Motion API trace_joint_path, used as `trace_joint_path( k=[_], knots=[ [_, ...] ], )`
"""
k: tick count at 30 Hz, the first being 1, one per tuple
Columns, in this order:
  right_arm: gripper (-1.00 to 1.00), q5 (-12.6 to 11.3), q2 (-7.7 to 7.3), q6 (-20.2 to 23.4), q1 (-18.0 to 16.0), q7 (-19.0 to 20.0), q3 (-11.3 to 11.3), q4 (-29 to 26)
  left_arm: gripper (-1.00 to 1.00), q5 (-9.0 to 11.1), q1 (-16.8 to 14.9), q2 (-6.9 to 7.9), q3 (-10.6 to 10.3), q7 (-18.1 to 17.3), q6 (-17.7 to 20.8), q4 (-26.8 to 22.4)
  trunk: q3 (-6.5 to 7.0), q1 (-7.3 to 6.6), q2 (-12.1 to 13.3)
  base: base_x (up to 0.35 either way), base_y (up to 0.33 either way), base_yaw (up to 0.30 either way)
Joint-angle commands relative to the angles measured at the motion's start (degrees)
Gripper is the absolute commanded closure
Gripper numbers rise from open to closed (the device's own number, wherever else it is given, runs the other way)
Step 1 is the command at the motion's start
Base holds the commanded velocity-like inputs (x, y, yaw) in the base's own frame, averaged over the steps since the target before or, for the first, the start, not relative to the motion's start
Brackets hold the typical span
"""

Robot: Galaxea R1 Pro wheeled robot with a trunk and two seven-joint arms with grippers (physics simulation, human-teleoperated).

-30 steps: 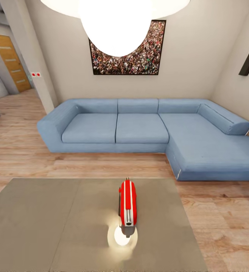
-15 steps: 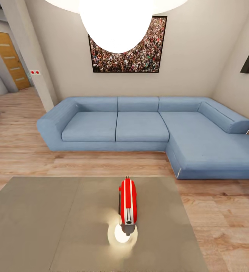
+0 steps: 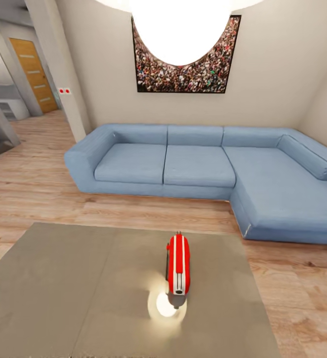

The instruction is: Turn on the radio receiver that's on the table in the living room.

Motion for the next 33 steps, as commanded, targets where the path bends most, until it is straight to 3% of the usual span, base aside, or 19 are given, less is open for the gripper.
trace_joint_path(
  k=[1, 14, 33],
  knots=[
    [-1.0, 0.0, 0.0, 0.0, 0.0, 0.0, 0.0, 0.0, -1.0, 0.0, 0.0, 0.0, 0.0, 0.0, 0.0, 0.0, -0.05, 0.0, 0.0, 0.0, 0.0, 0.173],
    [-1.0, -0.6, -0.01, 0.0, 0.0, 0.0, 0.0, 0.0, -1.0, 0.0, 0.0, 0.0, 0.0, 0.0, 0.0, 0.0, -0.33, 0.0, 0.0, 0.0, 0.0, 0.045],
    [-1.0, -0.7, -0.1, 0.0, 0.0, 0.0, 0.0, 0.0, -1.0, 0.0, 0.0, 0.0, 0.0, 0.0, 0.0, 0.0, -1.99, 0.0, 0.0, 0.0, 0.0, 0.0]
  ],
)
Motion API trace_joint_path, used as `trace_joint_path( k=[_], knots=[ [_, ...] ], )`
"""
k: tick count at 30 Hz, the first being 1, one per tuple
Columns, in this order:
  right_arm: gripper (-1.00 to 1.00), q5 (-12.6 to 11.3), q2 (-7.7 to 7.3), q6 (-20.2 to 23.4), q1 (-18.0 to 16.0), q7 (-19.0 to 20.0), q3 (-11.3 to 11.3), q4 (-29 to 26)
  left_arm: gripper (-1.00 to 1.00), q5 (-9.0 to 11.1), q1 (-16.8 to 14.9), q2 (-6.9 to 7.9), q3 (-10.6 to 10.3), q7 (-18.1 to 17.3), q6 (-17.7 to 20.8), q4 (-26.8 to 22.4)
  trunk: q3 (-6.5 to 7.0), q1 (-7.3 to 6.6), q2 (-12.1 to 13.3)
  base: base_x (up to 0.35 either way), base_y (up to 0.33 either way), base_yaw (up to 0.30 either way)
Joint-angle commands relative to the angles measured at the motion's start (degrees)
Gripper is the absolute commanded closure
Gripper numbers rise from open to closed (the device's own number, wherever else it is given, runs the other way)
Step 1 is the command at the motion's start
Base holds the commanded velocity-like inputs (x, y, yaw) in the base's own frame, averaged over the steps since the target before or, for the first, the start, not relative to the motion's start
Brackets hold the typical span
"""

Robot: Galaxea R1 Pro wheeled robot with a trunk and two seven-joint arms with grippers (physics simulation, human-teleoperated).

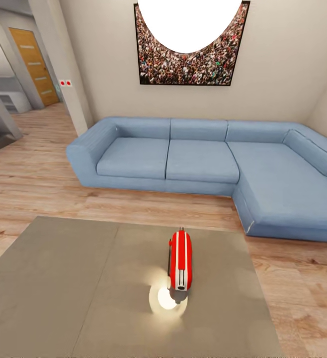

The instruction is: Turn on the radio receiver that's on the table in the living room.

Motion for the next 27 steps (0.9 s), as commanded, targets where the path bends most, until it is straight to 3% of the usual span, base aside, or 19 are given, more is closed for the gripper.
trace_joint_path(
  k=[1, 27],
  knots=[
    [-1.0, 0.0, 0.0, 0.0, 0.0, 0.0, 0.0, 0.0, -1.0, 0.0, 0.0, 0.0, 0.0, 0.0, 0.0, 0.0, -0.1, 0.0, 0.0, 0.0, 0.0, 0.0],
    [-1.0, 0.0, -0.03, 0.0, 0.0, 0.0, 0.0, 0.0, -1.0, 0.0, 0.0, 0.01, 0.1, 0.0, 0.0, 0.0, -1.94, 0.0, 0.0, 0.0, 0.0, 0.0]
  ],
)
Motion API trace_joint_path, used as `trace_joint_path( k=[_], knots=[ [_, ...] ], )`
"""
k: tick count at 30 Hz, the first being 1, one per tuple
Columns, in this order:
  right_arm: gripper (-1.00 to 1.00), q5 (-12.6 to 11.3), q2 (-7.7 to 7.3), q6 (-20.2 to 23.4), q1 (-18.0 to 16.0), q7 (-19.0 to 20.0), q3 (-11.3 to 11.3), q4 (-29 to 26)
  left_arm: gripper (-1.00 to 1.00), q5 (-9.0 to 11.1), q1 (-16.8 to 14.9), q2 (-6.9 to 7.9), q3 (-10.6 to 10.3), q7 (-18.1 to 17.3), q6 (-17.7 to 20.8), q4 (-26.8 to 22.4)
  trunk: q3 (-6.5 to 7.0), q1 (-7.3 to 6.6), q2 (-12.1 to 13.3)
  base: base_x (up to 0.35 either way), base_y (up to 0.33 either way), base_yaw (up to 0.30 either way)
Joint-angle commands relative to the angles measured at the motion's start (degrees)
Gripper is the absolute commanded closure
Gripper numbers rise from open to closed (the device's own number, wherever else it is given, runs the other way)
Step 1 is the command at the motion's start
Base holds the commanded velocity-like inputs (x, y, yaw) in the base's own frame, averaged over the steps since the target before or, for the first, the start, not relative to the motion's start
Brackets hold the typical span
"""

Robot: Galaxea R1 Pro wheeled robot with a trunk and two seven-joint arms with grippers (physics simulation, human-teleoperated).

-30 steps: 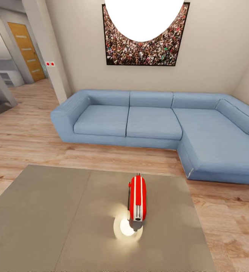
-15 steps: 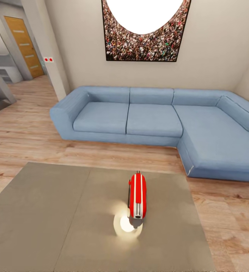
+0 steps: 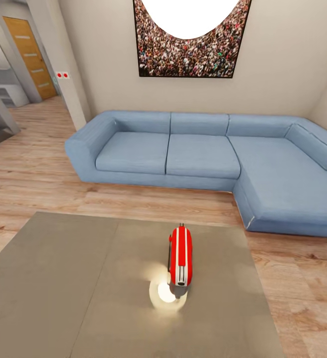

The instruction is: Turn on the radio receiver that's on the table in the living room.

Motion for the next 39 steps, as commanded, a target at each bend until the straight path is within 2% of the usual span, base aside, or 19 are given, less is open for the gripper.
trace_joint_path(
  k=[1, 13, 39],
  knots=[
    [-1.0, 0.0, -0.01, 0.0, 0.0, 0.0, 0.0, 0.0, -1.0, 0.0, 0.0, 0.0, 0.0, 0.0, 0.0, 0.0, -0.01, 0.0, 0.0, 0.0, 0.0, 0.0],
    [-1.0, 0.0, -0.04, 0.0, 0.0, 0.0, 0.0, 0.0, -1.0, 0.0, 0.0, -0.01, 0.0, 0.0, 0.0, 0.0, -0.02, 0.0, 0.0, 0.0, 0.0, 0.0],
    [-1.0, -0.1, 0.03, 0.0, 0.0, 0.0, 0.0, 0.0, -1.0, 0.0, 0.0, -0.09, 0.0, 0.0, 0.0, 0.0, 4.65, -5.71, 10.4, 0.0, 0.0, 0.0]
  ],
)
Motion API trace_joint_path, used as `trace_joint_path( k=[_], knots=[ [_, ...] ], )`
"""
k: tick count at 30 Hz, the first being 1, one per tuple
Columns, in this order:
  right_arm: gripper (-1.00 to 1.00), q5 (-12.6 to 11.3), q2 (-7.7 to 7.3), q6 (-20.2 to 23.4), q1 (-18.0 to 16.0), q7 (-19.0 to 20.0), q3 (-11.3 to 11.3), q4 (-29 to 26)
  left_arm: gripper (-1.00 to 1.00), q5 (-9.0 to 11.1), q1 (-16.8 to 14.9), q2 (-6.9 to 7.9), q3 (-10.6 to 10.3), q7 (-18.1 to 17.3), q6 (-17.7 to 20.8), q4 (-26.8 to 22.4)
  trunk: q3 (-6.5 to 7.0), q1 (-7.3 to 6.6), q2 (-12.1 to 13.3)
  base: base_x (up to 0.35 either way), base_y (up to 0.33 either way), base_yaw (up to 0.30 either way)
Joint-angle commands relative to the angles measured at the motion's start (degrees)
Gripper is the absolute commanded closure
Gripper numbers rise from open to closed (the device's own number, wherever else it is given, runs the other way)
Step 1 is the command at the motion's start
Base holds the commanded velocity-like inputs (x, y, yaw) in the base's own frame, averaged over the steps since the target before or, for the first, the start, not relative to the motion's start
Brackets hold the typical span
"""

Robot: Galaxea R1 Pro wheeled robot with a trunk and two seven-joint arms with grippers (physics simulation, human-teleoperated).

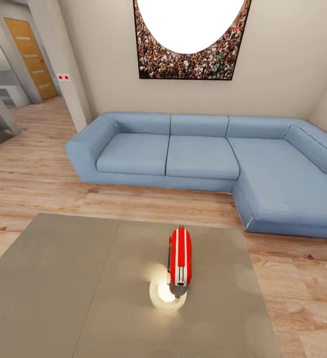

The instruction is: Turn on the radio receiver that's on the table in the living room.

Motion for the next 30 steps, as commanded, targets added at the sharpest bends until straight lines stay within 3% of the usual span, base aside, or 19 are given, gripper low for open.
trace_joint_path(
  k=[1, 13, 30],
  knots=[
    [-1.0, 0.0, 0.0, 0.0, 0.0, 0.0, 0.0, 0.0, -1.0, 0.0, 0.0, 0.0, 0.0, 0.0, 0.0, 0.0, 0.19, -0.23, 0.4, 0.0, 0.0, 0.0],
    [-1.0, 0.0, 0.01, 0.0, 0.0, 0.0, 0.0, 0.0, -1.0, 0.0, 0.0, 0.0, 0.0, 0.0, 0.0, 0.0, 2.25, -2.86, 5.2, 0.0, 0.0, 0.0],
    [-1.0, 0.0, -0.16, 0.0, 0.0, 0.1, 0.1, 0.0, -1.0, 0.0, 0.0, 0.0, 0.0, 0.0, 0.0, 0.0, 3.88, -6.6, 12.0, 0.0, 0.0, 0.0]
  ],
)
